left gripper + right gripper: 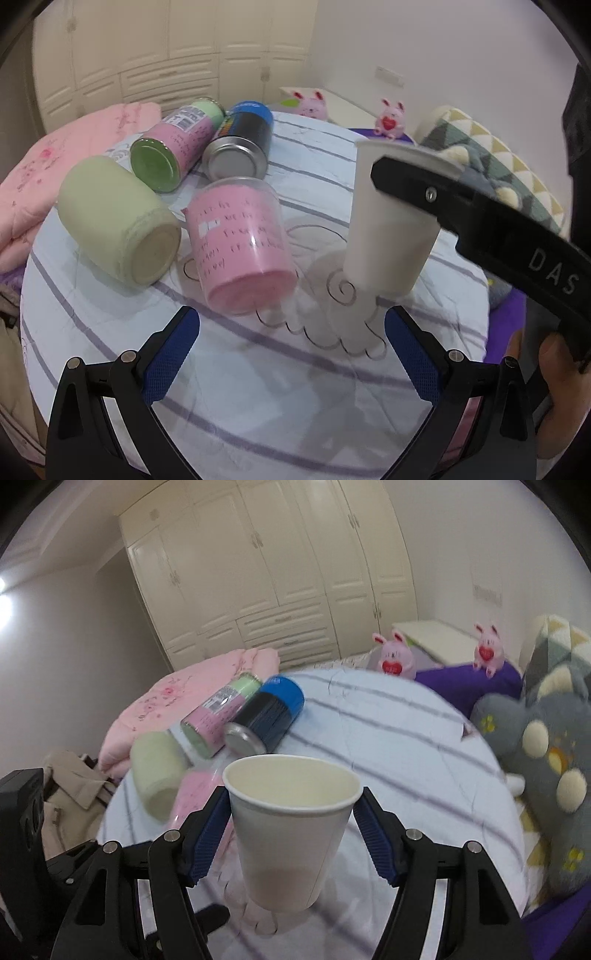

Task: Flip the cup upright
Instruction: 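Lower the upright white cup onto the table and open the right gripper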

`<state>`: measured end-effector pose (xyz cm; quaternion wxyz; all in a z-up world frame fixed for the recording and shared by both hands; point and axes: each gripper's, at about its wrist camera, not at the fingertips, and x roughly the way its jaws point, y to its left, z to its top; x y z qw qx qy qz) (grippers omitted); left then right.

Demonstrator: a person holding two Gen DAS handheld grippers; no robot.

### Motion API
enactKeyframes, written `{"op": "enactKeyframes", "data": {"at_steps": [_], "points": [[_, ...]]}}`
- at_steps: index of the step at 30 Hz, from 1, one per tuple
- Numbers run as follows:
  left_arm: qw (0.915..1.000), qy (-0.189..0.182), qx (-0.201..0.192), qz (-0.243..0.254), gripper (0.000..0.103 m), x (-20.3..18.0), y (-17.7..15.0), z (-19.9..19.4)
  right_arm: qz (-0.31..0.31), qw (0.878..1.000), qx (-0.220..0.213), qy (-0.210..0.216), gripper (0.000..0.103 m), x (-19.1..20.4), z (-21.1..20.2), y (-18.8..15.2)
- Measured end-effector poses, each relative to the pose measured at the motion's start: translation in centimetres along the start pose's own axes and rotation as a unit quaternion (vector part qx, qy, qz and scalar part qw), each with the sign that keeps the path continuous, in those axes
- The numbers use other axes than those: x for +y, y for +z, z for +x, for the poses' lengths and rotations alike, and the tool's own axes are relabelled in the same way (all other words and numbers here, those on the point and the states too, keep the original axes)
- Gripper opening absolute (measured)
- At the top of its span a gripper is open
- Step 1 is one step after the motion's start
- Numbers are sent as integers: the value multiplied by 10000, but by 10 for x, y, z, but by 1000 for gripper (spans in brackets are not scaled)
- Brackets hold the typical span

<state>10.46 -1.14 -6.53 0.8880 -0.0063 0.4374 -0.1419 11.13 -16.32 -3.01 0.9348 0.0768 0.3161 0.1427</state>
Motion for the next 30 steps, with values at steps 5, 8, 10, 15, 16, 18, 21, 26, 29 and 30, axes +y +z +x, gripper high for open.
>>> {"op": "enactKeyframes", "data": {"at_steps": [5,8,10,15,16,18,21,26,29,30], "points": [[9997,124,66,-175,102,7,0,7,-544,9980,-258,-201,69,11,11,10],[9991,322,52,-254,102,13,-4,9,-650,9973,-305,-166,69,16,16,6],[9988,383,59,-307,102,16,-7,10,-724,9968,-252,-212,69,20,19,2],[9983,429,52,-387,102,21,-14,9,-744,9967,-205,-260,69,23,17,-10],[9983,434,42,-395,102,22,-15,9,-698,9971,-173,-230,69,22,17,-12],[9982,447,8,-411,102,22,-18,7,-622,9978,-126,-215,70,19,15,-17],[9980,482,35,-403,102,22,-19,7,-567,9982,-103,-194,70,17,11,-23],[9978,519,-33,-400,102,21,-22,1,-604,9980,-144,-117,82,19,1,-28],[9975,568,-91,-406,102,19,-24,-4,-543,9983,-212,38,82,17,-8,-29],[9974,570,-120,-415,102,18,-25,-6,-510,9984,-231,79,82,16,-10,-29]]}}
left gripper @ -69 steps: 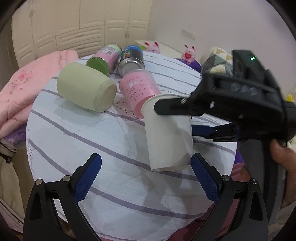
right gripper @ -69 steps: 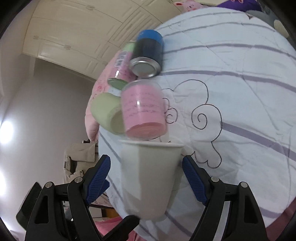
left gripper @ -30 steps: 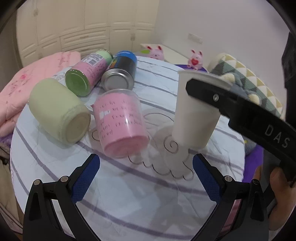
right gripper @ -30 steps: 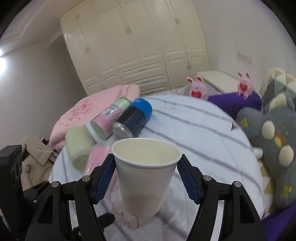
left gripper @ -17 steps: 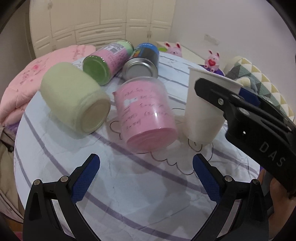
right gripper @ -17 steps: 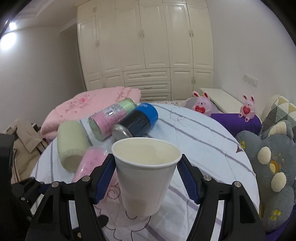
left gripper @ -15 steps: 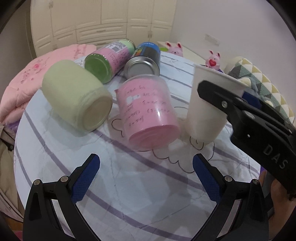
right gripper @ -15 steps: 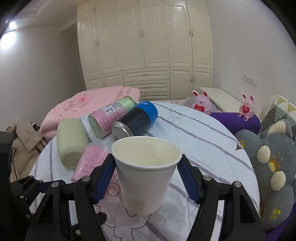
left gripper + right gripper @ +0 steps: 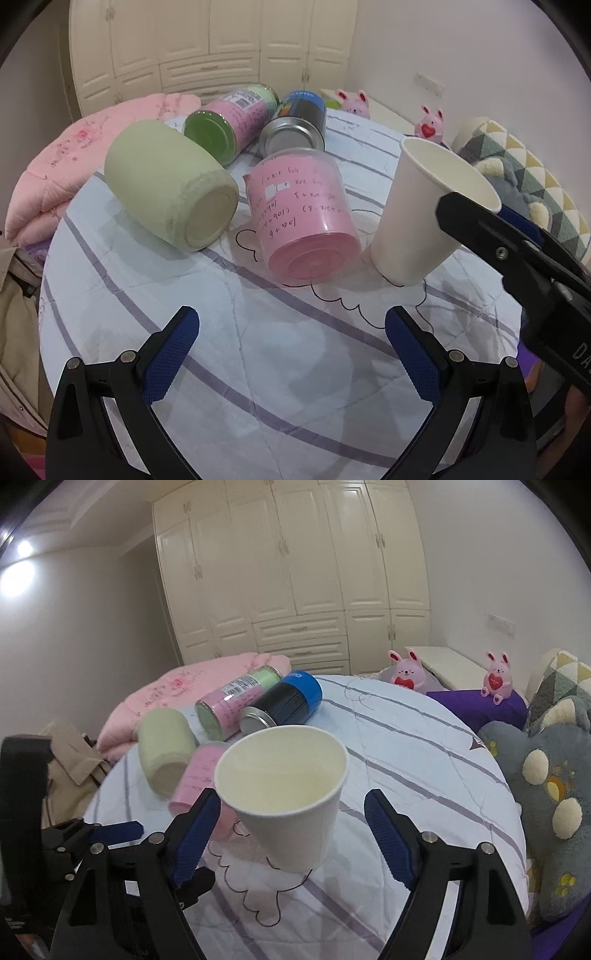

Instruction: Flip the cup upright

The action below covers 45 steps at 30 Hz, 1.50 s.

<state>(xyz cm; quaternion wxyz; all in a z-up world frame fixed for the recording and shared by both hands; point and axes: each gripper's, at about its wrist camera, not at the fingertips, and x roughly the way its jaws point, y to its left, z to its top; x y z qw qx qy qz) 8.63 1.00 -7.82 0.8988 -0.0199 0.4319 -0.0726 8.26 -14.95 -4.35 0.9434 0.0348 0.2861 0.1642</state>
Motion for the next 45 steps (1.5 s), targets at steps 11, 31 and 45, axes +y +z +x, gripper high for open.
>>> {"op": "enactKeyframes", "data": {"at_steps": [11,31,45], "points": [[9969,311,-722,39,102,-11,1,-39,178,9990,-400,91,82,-13,-37,-2],[9784,846,-1885,55,103,-52,-10,-101,-377,9900,-1244,-553,82,-23,-89,-9],[9681,994,-2300,29,103,-64,-15,-122,-317,9857,-1578,-506,82,-30,-104,-12]]}}
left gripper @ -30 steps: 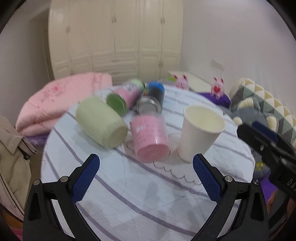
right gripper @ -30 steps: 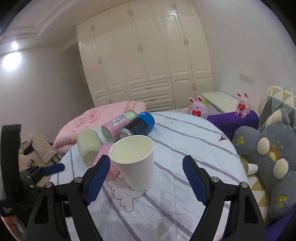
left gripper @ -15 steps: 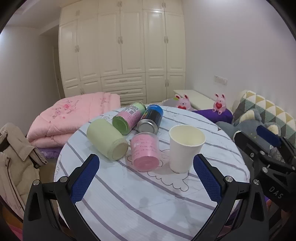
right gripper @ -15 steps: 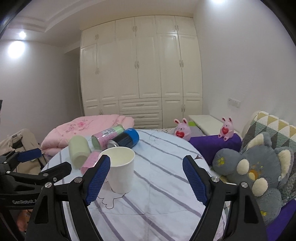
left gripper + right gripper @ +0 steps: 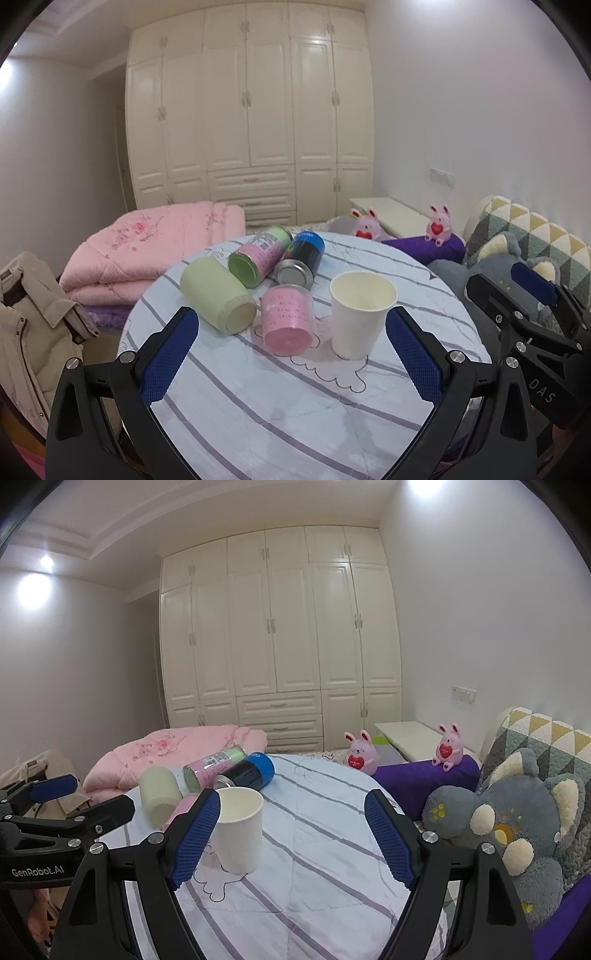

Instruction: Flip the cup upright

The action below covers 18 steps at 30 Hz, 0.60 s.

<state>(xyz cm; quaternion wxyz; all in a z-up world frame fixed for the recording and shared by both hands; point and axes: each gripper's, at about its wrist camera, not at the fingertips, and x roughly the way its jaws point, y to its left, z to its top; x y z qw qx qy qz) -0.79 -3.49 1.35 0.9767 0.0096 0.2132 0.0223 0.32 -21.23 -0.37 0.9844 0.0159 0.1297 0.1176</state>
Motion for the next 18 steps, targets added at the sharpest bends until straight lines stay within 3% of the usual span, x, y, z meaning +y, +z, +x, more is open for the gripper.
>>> {"op": "enactKeyframes", "data": {"at_steps": [18], "points": [[9996,67,-270,-88,103,3,2,-8,-111,9999,-128,34,82,4,-6,0]]}}
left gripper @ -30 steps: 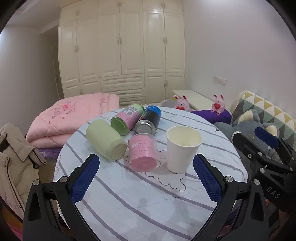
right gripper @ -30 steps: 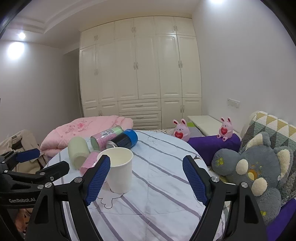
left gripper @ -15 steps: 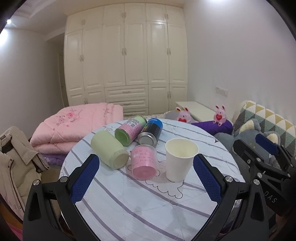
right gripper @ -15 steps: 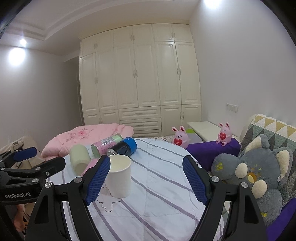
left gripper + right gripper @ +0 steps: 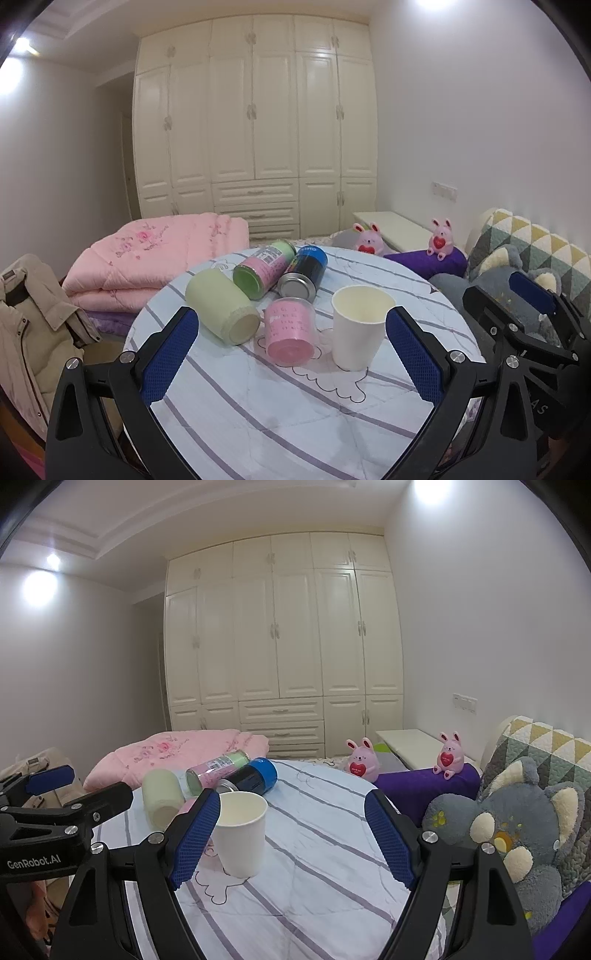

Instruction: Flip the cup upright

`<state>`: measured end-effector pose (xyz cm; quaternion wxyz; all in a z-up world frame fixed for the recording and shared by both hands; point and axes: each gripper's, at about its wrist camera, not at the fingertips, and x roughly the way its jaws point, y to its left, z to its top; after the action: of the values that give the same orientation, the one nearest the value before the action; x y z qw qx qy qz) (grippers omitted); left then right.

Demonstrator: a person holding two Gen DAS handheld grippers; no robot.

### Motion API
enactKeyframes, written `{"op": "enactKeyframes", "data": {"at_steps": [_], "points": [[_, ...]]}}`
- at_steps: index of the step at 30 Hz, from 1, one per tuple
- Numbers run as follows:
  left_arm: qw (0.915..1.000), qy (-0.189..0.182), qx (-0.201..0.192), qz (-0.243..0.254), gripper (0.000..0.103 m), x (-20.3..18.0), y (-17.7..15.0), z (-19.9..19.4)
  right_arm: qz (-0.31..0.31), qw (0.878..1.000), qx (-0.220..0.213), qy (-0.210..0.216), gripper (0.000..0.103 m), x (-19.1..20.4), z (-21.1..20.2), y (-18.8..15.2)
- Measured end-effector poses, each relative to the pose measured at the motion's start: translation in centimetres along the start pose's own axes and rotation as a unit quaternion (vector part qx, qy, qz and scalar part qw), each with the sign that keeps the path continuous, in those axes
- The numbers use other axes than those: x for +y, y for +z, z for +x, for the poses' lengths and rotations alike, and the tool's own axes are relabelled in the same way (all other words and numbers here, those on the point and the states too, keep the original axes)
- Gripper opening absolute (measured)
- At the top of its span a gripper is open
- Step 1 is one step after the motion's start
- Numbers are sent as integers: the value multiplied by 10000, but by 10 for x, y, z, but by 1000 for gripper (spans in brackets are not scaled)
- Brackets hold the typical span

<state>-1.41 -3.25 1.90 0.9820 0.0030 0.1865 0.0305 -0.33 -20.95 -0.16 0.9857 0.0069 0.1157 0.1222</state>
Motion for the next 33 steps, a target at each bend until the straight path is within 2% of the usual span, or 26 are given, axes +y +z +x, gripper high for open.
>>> {"op": "enactKeyframes", "data": {"at_steps": [10,33], "points": [[9999,9,-132,37,103,-3,0,-3,50,9999,-94,-22,82,-2,-3,1],[9999,69,-132,44,103,-7,-1,-2,29,10000,-67,-39,82,-1,-2,2]]}}
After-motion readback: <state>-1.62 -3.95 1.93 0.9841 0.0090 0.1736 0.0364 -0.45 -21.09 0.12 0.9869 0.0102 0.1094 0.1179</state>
